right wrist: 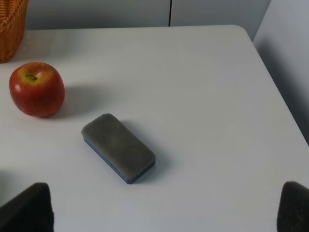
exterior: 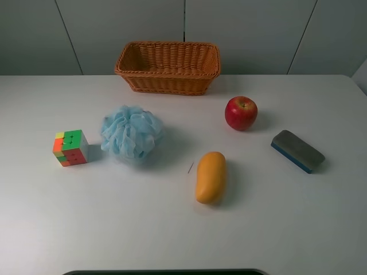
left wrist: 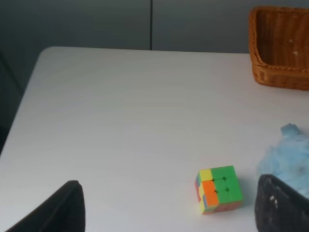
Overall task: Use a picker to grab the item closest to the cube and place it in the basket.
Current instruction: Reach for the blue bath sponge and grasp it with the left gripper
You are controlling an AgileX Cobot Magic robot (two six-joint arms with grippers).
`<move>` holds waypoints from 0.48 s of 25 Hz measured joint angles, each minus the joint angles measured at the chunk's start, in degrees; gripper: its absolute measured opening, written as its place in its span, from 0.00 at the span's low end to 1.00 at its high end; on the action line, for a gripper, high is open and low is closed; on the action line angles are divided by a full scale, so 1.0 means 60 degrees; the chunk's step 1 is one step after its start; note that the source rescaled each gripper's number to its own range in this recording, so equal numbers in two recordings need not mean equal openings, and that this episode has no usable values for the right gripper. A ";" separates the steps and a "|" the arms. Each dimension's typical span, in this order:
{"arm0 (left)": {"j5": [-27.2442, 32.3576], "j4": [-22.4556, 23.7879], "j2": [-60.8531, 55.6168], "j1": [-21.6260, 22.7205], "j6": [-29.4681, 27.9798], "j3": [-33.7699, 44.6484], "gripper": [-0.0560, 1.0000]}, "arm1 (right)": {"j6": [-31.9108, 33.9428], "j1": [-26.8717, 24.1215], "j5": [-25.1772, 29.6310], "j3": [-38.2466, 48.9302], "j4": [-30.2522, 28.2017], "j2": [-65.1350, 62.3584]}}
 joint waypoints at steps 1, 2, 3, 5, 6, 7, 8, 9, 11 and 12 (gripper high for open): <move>0.0000 -0.0208 0.0520 0.0000 0.0150 -0.0237 0.98 | 0.0000 0.0000 0.0000 0.0000 0.0000 0.0000; 0.0000 -0.0303 0.0936 -0.0089 0.0150 -0.0449 0.98 | 0.0000 0.0000 0.0000 0.0000 0.0000 0.0000; -0.0023 -0.0366 0.1403 -0.0259 0.0254 -0.0637 0.98 | 0.0000 0.0000 0.0000 0.0000 0.0000 0.0000; -0.0113 -0.0362 0.2325 -0.0766 0.0331 -0.0956 0.98 | 0.0000 0.0000 0.0000 0.0000 0.0000 0.0000; -0.0202 -0.0315 0.2708 -0.1122 0.0354 -0.1132 0.98 | 0.0000 0.0000 0.0000 0.0000 0.0000 0.0000; -0.0304 -0.0191 0.3161 -0.1523 0.0373 -0.1276 0.98 | 0.0000 0.0000 0.0000 0.0000 0.0000 0.0000; -0.0400 -0.0054 0.3606 -0.1877 0.0373 -0.1447 0.98 | 0.0000 0.0000 0.0000 0.0000 0.0000 0.0000; -0.0522 0.0088 0.4046 -0.2305 0.0373 -0.1608 0.98 | 0.0000 0.0000 0.0000 0.0000 0.0000 0.0000; -0.0637 0.0414 0.4856 -0.3067 0.0309 -0.1912 0.98 | 0.0000 0.0000 0.0000 0.0000 0.0000 0.0000; -0.0659 0.0558 0.5302 -0.3451 0.0269 -0.2084 0.98 | 0.0000 0.0000 0.0000 0.0000 0.0000 0.0000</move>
